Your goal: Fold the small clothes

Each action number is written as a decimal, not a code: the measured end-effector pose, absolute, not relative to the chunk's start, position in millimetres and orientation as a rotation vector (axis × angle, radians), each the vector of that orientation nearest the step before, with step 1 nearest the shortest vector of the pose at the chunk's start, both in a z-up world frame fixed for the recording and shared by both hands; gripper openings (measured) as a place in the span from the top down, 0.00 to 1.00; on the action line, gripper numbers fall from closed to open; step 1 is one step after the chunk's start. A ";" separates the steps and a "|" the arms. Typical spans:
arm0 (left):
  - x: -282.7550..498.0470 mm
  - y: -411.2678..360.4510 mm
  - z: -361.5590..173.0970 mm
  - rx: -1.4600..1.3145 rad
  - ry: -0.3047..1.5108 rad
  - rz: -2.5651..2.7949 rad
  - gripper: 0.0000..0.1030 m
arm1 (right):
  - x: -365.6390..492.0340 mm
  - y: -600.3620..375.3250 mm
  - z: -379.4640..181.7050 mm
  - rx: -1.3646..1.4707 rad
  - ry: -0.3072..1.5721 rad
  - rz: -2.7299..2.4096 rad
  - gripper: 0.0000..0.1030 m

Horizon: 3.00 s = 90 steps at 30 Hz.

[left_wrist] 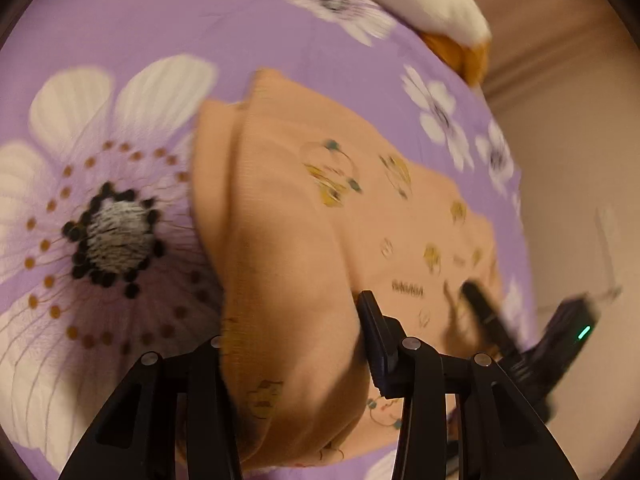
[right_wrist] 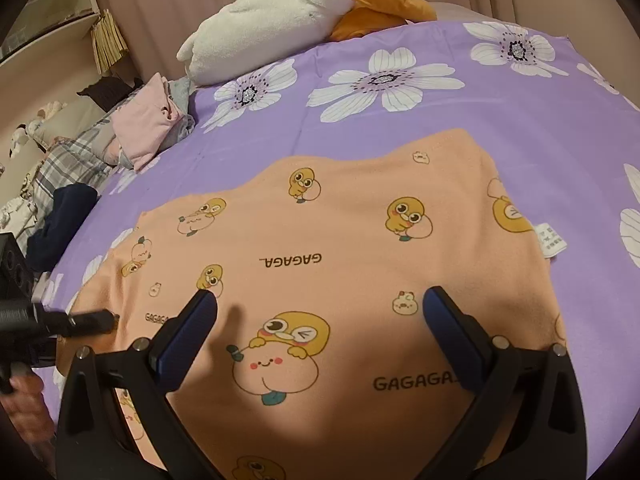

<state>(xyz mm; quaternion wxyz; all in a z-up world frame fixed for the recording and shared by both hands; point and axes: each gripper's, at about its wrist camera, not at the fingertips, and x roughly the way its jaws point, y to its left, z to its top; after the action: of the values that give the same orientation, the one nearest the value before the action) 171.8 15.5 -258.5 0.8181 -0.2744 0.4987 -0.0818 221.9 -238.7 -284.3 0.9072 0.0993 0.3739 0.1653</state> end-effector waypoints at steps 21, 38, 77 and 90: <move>211.3 -132.5 -208.4 -0.342 1.133 -0.266 0.76 | 210.3 -337.1 -318.4 0.788 0.943 0.609 0.98; 106.8 -94.1 -174.5 -0.203 0.964 -0.213 0.20 | 212.7 -351.2 -316.5 0.938 0.920 0.749 0.58; 114.3 -137.5 -260.6 -0.046 0.951 -0.056 0.44 | 171.0 -380.5 -292.1 0.761 0.775 0.429 0.85; 83.7 -117.9 -204.9 -0.125 0.883 -0.128 0.55 | 164.1 -397.6 -289.8 0.787 0.818 0.382 0.77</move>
<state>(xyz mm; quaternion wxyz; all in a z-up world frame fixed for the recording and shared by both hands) 83.7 -117.9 -204.9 0.9001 -0.0606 0.4269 -0.0620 164.1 -397.6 -289.8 0.8261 0.3705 0.3848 0.1797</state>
